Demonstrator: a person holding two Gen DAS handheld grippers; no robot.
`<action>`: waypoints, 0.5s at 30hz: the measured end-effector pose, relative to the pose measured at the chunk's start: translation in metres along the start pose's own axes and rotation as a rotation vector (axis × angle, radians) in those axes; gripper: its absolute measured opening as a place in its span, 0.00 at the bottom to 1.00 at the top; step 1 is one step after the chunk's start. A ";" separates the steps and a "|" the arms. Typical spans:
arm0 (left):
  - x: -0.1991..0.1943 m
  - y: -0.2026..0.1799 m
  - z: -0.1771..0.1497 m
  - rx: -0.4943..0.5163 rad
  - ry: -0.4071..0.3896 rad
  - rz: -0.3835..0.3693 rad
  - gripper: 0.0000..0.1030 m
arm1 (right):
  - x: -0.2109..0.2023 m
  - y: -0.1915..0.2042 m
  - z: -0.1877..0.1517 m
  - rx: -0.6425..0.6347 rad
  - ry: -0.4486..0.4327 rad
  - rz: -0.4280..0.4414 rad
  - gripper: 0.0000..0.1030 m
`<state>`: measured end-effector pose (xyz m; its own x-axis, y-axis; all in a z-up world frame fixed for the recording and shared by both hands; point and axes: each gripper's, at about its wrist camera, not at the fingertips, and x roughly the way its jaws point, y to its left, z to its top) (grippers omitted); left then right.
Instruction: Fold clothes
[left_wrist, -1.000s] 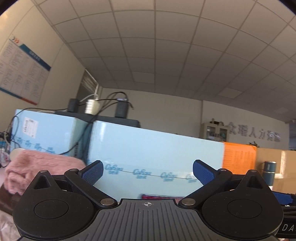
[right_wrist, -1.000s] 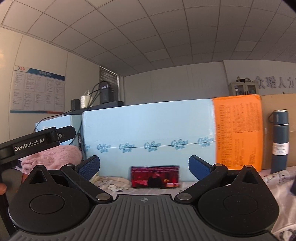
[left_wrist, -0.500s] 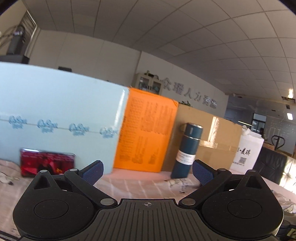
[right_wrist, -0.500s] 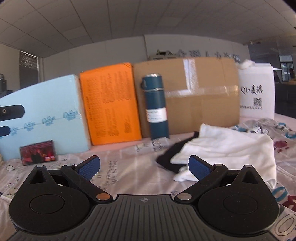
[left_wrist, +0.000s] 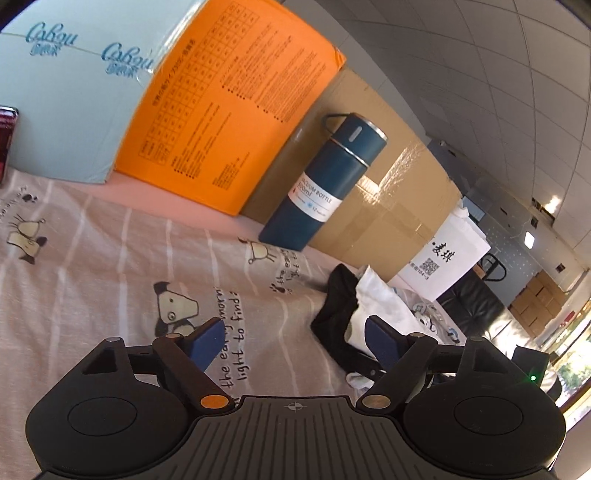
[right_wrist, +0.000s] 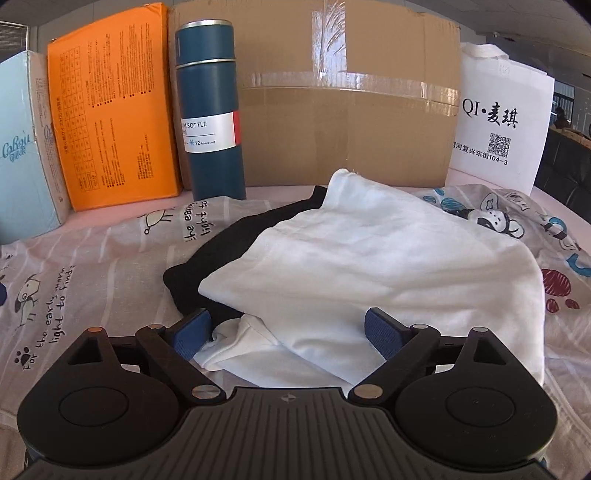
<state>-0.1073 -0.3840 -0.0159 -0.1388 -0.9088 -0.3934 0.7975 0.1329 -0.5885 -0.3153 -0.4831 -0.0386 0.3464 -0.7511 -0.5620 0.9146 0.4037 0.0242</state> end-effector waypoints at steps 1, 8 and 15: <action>0.007 -0.001 -0.001 -0.006 0.014 -0.009 0.74 | 0.003 0.000 0.001 0.001 -0.003 0.000 0.88; 0.049 -0.012 -0.014 -0.034 0.094 -0.067 0.62 | 0.000 -0.019 0.003 0.141 -0.060 0.090 0.33; 0.087 -0.023 -0.018 -0.063 0.138 -0.099 0.61 | -0.015 -0.056 0.002 0.386 -0.125 0.211 0.06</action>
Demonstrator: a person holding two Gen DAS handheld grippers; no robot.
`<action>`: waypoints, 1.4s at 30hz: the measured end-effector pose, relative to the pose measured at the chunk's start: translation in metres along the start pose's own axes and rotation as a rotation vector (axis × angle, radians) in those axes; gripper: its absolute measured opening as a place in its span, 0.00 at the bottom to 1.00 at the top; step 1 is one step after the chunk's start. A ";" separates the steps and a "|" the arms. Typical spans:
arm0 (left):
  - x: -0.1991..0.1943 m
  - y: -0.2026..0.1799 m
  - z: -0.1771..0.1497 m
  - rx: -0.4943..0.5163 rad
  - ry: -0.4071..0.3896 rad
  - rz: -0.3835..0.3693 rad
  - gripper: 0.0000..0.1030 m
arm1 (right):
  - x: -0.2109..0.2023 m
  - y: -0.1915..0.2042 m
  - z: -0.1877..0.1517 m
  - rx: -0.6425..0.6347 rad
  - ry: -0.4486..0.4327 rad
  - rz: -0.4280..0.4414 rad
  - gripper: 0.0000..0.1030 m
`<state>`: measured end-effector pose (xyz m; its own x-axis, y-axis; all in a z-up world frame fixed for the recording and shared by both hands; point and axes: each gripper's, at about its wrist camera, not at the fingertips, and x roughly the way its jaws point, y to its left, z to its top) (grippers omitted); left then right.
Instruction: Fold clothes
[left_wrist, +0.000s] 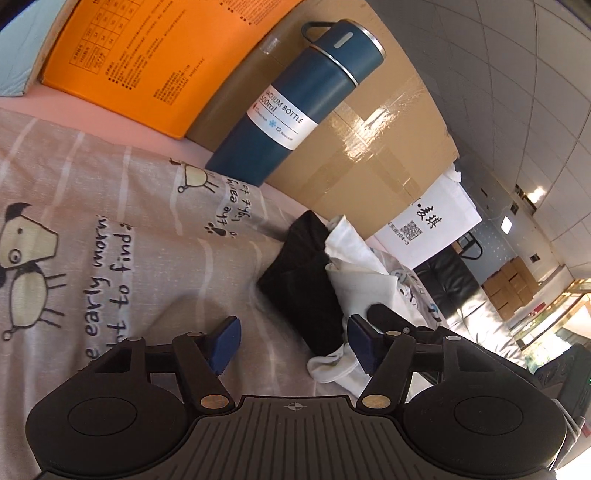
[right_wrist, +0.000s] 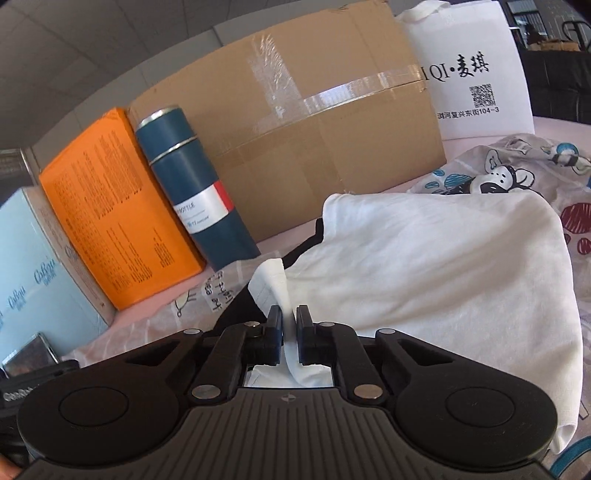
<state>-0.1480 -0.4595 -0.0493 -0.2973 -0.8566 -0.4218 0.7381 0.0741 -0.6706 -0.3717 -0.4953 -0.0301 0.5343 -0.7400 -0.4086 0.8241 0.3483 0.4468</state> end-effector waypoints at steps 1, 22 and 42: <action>0.005 -0.002 0.000 0.006 0.003 0.002 0.61 | -0.002 -0.006 0.002 0.031 -0.006 0.009 0.05; 0.020 0.023 0.008 -0.159 -0.016 -0.066 0.28 | -0.003 0.021 -0.008 -0.189 0.066 0.063 0.61; 0.033 0.021 0.011 -0.184 -0.025 -0.092 0.35 | 0.020 0.012 -0.005 -0.072 0.070 -0.003 0.14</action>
<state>-0.1359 -0.4913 -0.0706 -0.3412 -0.8765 -0.3397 0.5851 0.0848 -0.8065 -0.3502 -0.5025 -0.0368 0.5419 -0.6998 -0.4654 0.8355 0.3889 0.3882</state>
